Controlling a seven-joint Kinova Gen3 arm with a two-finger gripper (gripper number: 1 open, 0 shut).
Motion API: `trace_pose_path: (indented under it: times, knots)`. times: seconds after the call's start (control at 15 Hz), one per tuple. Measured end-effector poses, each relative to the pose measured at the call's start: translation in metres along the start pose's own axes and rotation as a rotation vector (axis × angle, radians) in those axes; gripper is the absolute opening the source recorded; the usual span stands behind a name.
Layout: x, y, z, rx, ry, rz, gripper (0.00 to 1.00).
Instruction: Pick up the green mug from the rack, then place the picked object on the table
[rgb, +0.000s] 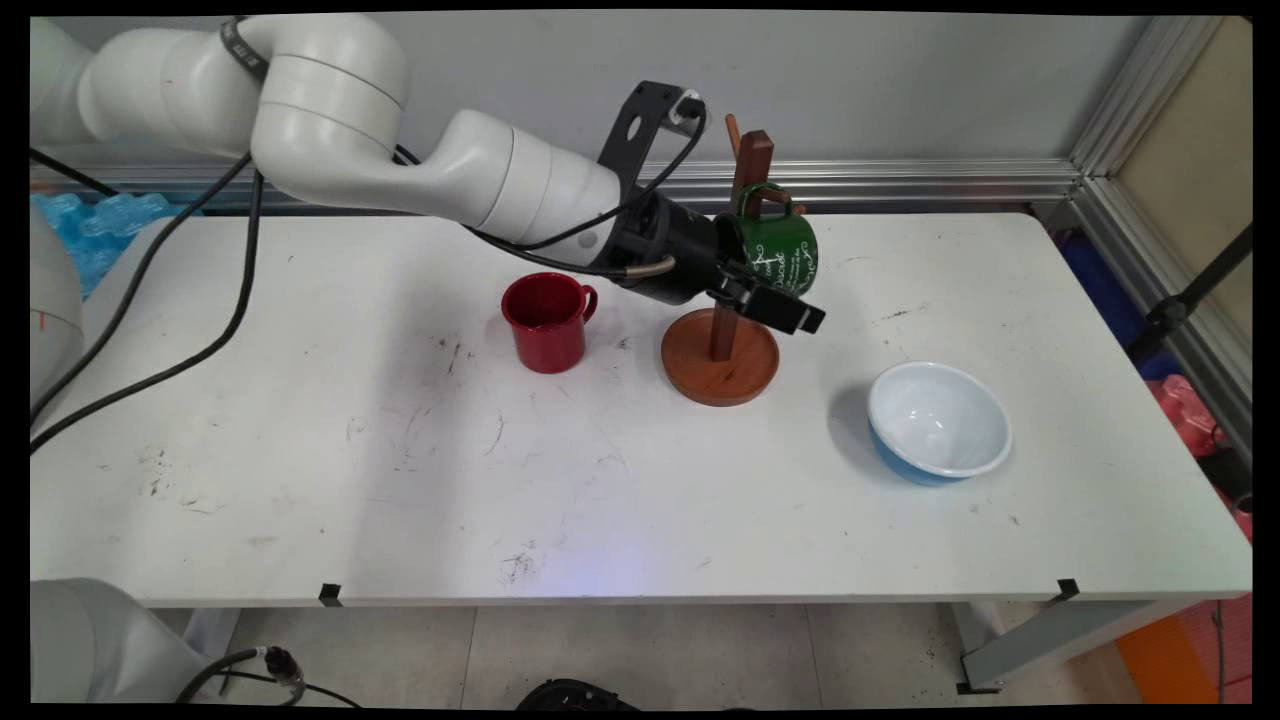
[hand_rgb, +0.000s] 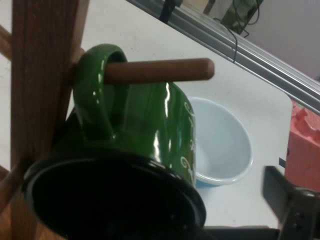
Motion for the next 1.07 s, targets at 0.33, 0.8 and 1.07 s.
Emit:
trace_pose_path:
  times: [0.33, 0.8, 1.07]
  knots:
    - [-0.0003, 0.0001, 0.0055, -0.002, 0.007, 0.000, 0.00]
    - [-0.0009, -0.0014, 0.0061, -0.001, 0.008, 0.002, 0.00]
    - [0.0025, -0.0022, 0.0038, -0.002, 0.011, 0.008, 0.00]
